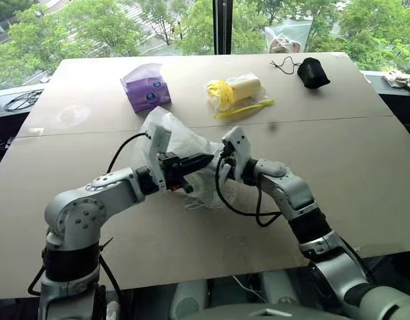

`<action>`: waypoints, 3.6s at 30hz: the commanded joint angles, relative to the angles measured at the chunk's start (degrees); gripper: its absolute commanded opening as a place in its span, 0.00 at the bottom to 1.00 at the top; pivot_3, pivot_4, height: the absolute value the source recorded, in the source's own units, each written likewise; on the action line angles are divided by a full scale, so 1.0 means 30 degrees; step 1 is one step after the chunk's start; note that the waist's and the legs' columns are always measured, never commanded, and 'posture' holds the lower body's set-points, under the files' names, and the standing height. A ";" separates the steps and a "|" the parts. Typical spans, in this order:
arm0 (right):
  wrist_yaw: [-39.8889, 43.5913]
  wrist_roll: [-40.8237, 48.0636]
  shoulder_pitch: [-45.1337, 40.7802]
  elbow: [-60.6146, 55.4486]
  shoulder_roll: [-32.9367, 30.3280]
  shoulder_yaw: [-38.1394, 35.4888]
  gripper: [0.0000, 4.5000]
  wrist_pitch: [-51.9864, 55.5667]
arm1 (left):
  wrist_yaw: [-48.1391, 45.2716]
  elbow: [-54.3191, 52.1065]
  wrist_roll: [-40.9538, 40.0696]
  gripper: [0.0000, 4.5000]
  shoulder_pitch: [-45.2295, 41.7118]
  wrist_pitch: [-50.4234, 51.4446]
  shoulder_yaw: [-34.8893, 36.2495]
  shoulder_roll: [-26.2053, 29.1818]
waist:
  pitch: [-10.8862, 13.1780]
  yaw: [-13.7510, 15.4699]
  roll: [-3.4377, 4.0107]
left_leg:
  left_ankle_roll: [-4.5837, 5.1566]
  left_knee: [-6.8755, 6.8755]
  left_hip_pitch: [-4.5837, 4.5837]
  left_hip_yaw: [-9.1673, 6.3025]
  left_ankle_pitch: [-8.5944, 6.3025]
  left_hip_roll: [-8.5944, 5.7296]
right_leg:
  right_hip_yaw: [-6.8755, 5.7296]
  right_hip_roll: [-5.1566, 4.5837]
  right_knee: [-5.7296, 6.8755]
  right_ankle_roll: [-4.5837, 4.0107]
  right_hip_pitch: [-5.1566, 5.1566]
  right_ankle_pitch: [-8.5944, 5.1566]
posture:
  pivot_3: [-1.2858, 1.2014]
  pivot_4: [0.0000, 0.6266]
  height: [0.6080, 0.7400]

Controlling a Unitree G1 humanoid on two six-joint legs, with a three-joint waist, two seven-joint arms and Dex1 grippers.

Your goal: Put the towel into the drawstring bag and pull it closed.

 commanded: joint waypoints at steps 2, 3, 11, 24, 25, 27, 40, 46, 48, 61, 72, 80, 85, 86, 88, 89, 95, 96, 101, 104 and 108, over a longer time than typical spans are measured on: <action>0.0456 0.1159 0.0280 -0.2462 -0.0846 -0.0967 0.81 0.1095 | -0.1160 0.1365 -0.0218 0.00 -0.1703 -0.0091 0.0341 0.0660 | 0.0003 -0.0208 0.0002 | 0.0000 -0.0002 0.0003 0.0003 0.0000 -0.0001 | -0.0017 0.0002 0.0000 0.0040 0.0002 -0.0022 | 0.52 0.24 1.00; 0.0231 0.1183 0.0277 -0.2554 -0.0865 -0.1109 0.93 0.1284 | -0.1321 0.1577 0.0013 0.00 -0.2033 -0.0148 0.0172 0.0743 | 0.0004 -0.0271 -0.0001 | 0.0000 -0.0004 0.0007 0.0013 -0.0001 0.0003 | -0.0012 0.0008 0.0003 0.0041 -0.0002 -0.0021 | 0.52 0.24 1.00; -0.2768 -0.0453 0.0232 -0.1212 -0.0099 -0.1173 1.00 0.1469 | -0.1363 0.1996 0.1185 0.00 -0.2669 -0.0186 -0.0978 0.0571 | 0.0006 -0.0268 0.0000 | -0.0008 -0.0019 0.0014 0.0026 0.0003 0.0026 | 0.0079 0.0038 0.0007 -0.0006 -0.0012 0.0009 | 0.52 0.24 1.00; -0.2750 -0.0627 0.2000 -0.0958 -0.0823 -0.2107 1.00 -0.0157 | -0.2650 0.1404 0.4446 0.00 0.0169 -0.2142 -0.3007 -0.0139 | 0.0008 -0.0278 -0.0003 | -0.0004 -0.0018 0.0053 0.0094 0.0001 0.0025 | 0.0148 0.0034 0.0020 0.0040 -0.0013 -0.0016 | 0.52 0.24 1.00; -0.3235 -0.0816 0.1938 -0.0994 -0.0573 -0.2130 1.00 -0.0086 | -0.2679 0.1438 0.4661 0.00 0.0327 -0.2355 -0.3069 -0.0278 | 0.0008 -0.0278 -0.0003 | -0.0004 -0.0021 0.0053 0.0093 0.0001 0.0027 | 0.0146 0.0036 0.0023 0.0037 -0.0014 -0.0015 | 0.52 0.24 1.00; -0.3715 -0.0135 0.1873 -0.1216 0.0093 -0.2725 1.00 0.0594 | -0.2642 0.1460 0.4920 0.00 0.0503 -0.2590 -0.3075 -0.0568 | 0.0008 -0.0248 -0.0005 | -0.0003 -0.0019 0.0047 0.0095 0.0000 0.0034 | 0.0145 0.0036 0.0023 0.0019 -0.0017 -0.0004 | 0.52 0.24 1.00; -0.4644 0.0896 0.1946 -0.2343 0.0371 -0.3348 1.00 0.2646 | -0.3262 0.2963 0.8022 0.00 0.0782 -0.4889 -0.4175 -0.1534 | 0.0008 -0.0247 -0.0004 | 0.0003 -0.0016 0.0038 0.0094 -0.0002 0.0019 | 0.0142 0.0029 0.0020 -0.0001 -0.0018 0.0008 | 0.52 0.24 1.00; -0.4545 0.0320 0.2049 -0.2215 -0.0020 -0.3082 0.62 0.2085 | -0.3957 0.5833 0.9525 0.00 -0.0256 -0.6821 -0.4299 -0.2187 | 0.0007 -0.0196 -0.0005 | 0.0005 -0.0013 0.0032 0.0097 -0.0003 0.0017 | 0.0141 0.0028 0.0019 0.0001 -0.0019 0.0009 | 0.52 0.24 1.00; -0.4522 0.0474 0.2081 -0.2412 -0.0033 -0.3188 0.40 0.2225 | -0.4299 0.6419 0.9925 0.00 -0.0458 -0.7298 -0.4374 -0.2230 | 0.0006 -0.0201 -0.0006 | 0.0005 -0.0012 0.0030 0.0093 -0.0002 0.0015 | 0.0134 0.0027 0.0019 0.0001 -0.0018 0.0010 | 0.52 0.24 1.00; -0.4094 0.2917 0.3144 -0.5479 -0.1549 -0.5023 0.46 0.4616 | -0.5676 0.9386 1.1593 0.00 -0.1986 -0.9229 -0.4517 -0.2814 | 0.0006 -0.0184 -0.0007 | 0.0009 -0.0011 0.0026 0.0090 -0.0004 0.0019 | 0.0126 0.0022 0.0019 0.0004 -0.0017 0.0010 | 0.52 0.24 1.00; -0.5857 0.3975 0.3594 -0.5022 -0.0684 -0.6461 0.95 0.5597 | -0.6372 1.1551 1.2743 0.00 -0.3524 -1.0337 -0.4785 -0.3823 | 0.0005 -0.0237 -0.0008 | 0.0011 -0.0009 0.0026 0.0099 -0.0005 0.0021 | 0.0139 0.0033 0.0021 0.0003 -0.0021 0.0012 | 0.52 0.24 1.00; -0.5793 0.1653 0.4455 -0.6066 -0.2487 -0.4305 0.95 0.4162 | -0.6071 1.1147 1.2742 0.00 -0.3806 -0.9968 -0.5018 -0.5093 | 0.0005 -0.0154 -0.0008 | 0.0013 -0.0005 0.0019 0.0095 -0.0006 0.0013 | 0.0134 0.0023 0.0020 0.0007 -0.0019 0.0010 | 0.52 0.24 1.00; -0.6945 -0.0686 0.4601 -0.5797 -0.2702 -0.3629 0.95 0.1531 | -0.4414 1.3505 1.5004 0.00 -0.4425 -1.0627 -0.6536 -0.6706 | -0.0003 -0.0139 -0.0020 | 0.0019 0.0006 0.0021 0.0093 -0.0008 -0.0011 | 0.0130 0.0021 0.0020 0.0063 -0.0010 -0.0021 | 0.52 0.24 1.00; -0.7027 -0.1014 0.4680 -0.5905 -0.2861 -0.3640 0.95 0.1106 | -0.3941 1.4401 1.5514 0.00 -0.4540 -1.0684 -0.6645 -0.6726 | -0.0004 -0.0210 -0.0019 | 0.0019 0.0006 0.0026 0.0095 -0.0008 -0.0014 | 0.0136 0.0024 0.0020 0.0065 -0.0006 -0.0022 | 0.52 0.24 1.00; -0.6746 -0.1543 0.5084 -0.6489 -0.3608 -0.3622 0.95 0.0612 | -0.2885 1.6566 1.6416 0.00 -0.4927 -1.1362 -0.6564 -0.6653 | -0.0021 -0.0181 -0.0015 | 0.0019 0.0005 0.0045 0.0110 -0.0009 -0.0013 | 0.0157 0.0043 0.0020 0.0068 -0.0004 -0.0022 | 0.52 0.24 1.00; -0.6369 -0.1556 0.5373 -0.6884 -0.4053 -0.3674 0.95 0.0602 | -0.2554 1.7451 1.6689 0.00 -0.5129 -1.1782 -0.6478 -0.6584 | -0.0034 -0.0168 -0.0008 | 0.0020 0.0005 0.0056 0.0096 -0.0008 -0.0014 | 0.0135 0.0042 0.0021 0.0068 0.0010 -0.0023 | 0.52 0.24 1.00; -0.3294 0.1410 0.8277 -1.0245 -0.6919 -0.5667 0.95 0.2800 | -0.1990 2.0759 1.7229 0.00 -0.6130 -1.3790 -0.5974 -0.5882 | -0.0119 -0.0289 -0.0020 | 0.0024 0.0006 0.0181 0.0103 -0.0012 0.0010 | 0.0128 0.0039 0.0020 0.0080 0.0111 -0.0031 | 0.52 0.24 1.00; -0.3058 0.1680 0.8651 -1.0548 -0.7308 -0.5829 0.95 0.3146 | -0.2040 2.1081 1.7267 0.00 -0.6258 -1.4020 -0.5959 -0.5817 | -0.0119 -0.0375 -0.0022 | 0.0022 0.0001 0.0251 0.0127 -0.0014 0.0020 | 0.0114 0.0056 0.0020 0.0079 0.0156 -0.0031 | 0.52 0.24 1.00; -0.3330 0.1573 0.9346 -1.0906 -0.7784 -0.6470 0.95 0.2868 | -0.3557 2.2847 1.7213 0.00 -0.7333 -1.5749 -0.5525 -0.4938 | -0.0120 -0.0695 -0.0017 | 0.0018 -0.0020 0.0457 0.0074 -0.0019 0.0073 | 0.0129 0.0053 0.0021 -0.0010 0.0324 -0.0076 | 0.52 0.24 1.00; -0.3727 0.1688 0.8879 -1.0896 -0.7425 -0.6329 0.95 0.3061 | -0.5238 2.4153 1.6896 0.00 -0.8588 -1.7062 -0.5021 -0.3614 | -0.0112 -0.0785 -0.0025 | 0.0017 -0.0016 0.0451 -0.0004 -0.0018 0.0072 | 0.0123 0.0102 0.0021 -0.0011 0.0317 -0.0076 | 0.52 0.24 1.00; -0.3232 0.1142 0.8099 -1.0100 -0.7995 -0.5723 0.98 0.2749 | -0.9278 2.4470 1.5383 0.00 -1.0142 -1.7210 -0.3800 -0.1962 | -0.0078 -0.0730 -0.0045 | 0.0016 -0.0021 0.0343 -0.0063 -0.0016 0.0048 | 0.0176 0.0264 0.0024 -0.0099 0.0129 0.0018 | 0.52 0.24 1.00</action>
